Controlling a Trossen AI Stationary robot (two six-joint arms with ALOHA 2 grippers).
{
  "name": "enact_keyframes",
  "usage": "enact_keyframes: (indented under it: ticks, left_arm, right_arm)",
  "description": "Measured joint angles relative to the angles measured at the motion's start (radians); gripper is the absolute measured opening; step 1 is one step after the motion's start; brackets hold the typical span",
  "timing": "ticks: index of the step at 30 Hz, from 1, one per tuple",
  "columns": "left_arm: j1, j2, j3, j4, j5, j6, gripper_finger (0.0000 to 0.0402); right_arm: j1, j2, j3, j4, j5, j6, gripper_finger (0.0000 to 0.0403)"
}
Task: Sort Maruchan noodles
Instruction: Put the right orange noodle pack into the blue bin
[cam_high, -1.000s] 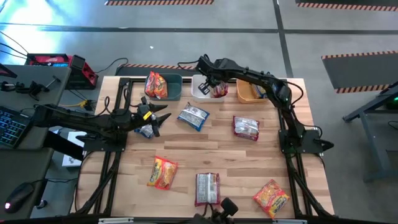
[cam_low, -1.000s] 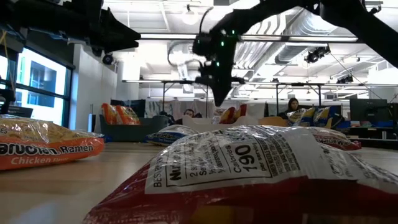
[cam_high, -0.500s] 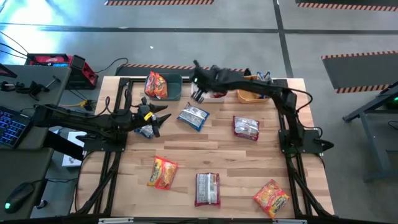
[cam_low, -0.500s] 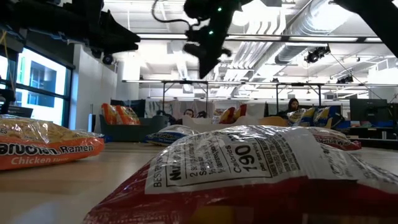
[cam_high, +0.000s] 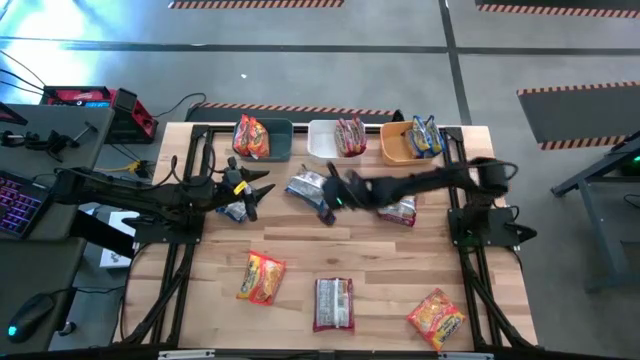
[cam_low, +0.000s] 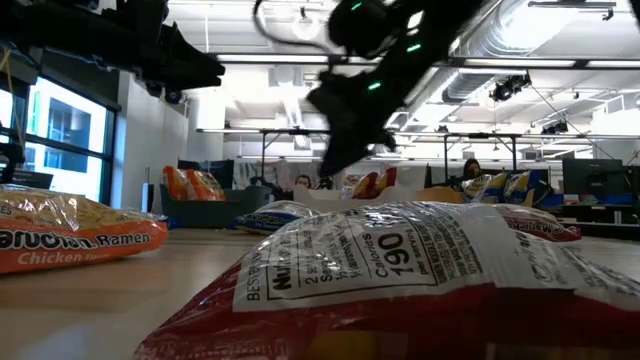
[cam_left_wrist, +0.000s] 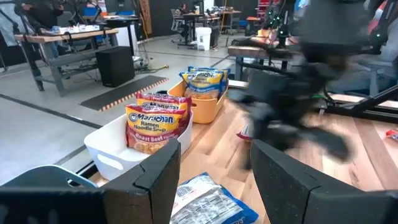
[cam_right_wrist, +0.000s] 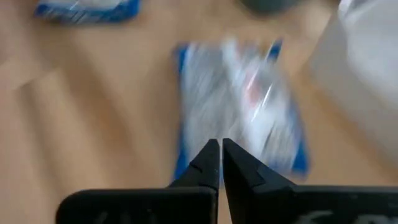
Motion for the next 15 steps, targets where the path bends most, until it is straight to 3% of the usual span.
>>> enact_keyframes:
  ticks: [2,6,12,15]
  left_arm:
    - [0.0,0.0,0.0,-0.001,0.0,0.006,0.0184]
    - [0.001,0.0,0.0,-0.003,-0.004,0.009,0.0184]
    - [0.014,0.0,0.0,-0.002,-0.004,0.016,0.0184]
    - [0.022,0.0,0.0,-0.003,-0.004,0.014,0.0184]
  right_arm:
    - [0.073,-0.067,-0.066,-0.051,-0.015,0.1,0.0]
    - [0.238,-0.181,-0.112,-0.235,-0.147,0.376,0.0]
    - [0.507,-0.23,-0.011,-0.64,-0.345,0.855,0.0001]
    - [0.62,-0.225,0.036,-0.742,-0.513,1.113,0.0014]
